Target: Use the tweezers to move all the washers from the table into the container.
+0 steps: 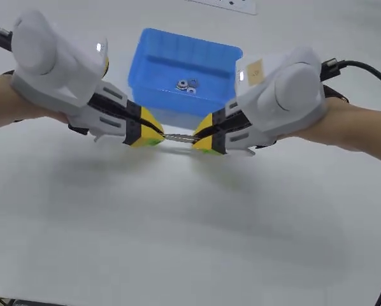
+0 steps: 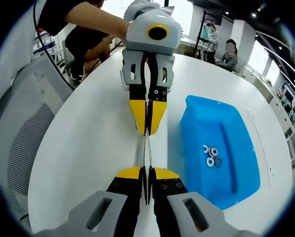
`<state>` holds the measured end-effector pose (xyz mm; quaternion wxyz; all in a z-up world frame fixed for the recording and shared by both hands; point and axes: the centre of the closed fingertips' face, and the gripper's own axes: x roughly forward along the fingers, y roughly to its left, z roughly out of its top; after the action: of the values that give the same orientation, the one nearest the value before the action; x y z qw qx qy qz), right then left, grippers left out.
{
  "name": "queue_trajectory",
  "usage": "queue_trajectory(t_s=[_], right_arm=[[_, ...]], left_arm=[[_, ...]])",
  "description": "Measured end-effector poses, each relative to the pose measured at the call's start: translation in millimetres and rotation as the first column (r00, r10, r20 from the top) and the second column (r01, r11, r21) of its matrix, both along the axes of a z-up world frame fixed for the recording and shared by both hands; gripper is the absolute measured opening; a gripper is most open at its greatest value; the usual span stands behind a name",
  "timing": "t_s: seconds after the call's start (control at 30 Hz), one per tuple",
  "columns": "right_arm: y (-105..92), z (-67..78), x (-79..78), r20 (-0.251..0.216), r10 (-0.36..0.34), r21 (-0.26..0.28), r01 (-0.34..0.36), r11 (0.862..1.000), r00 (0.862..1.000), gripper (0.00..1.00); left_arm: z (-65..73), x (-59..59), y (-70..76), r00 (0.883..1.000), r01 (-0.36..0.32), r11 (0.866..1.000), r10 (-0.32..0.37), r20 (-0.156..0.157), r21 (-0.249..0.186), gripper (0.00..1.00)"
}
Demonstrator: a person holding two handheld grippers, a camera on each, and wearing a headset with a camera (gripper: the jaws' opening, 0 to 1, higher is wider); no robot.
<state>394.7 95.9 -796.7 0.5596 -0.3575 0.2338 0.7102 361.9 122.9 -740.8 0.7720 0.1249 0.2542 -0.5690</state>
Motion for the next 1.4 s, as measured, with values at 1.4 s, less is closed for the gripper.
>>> queue_trajectory(t_s=[1.4], right_arm=[[-23.2, 23.4, -5.5, -0.01, -0.193, 0.14, 0.192, 0.971, 0.981, 0.28]], left_arm=[[6.0, 11.3, 17.3, 0.979, -0.202, 0.979, 0.202, 0.01, 0.003, 0.26]])
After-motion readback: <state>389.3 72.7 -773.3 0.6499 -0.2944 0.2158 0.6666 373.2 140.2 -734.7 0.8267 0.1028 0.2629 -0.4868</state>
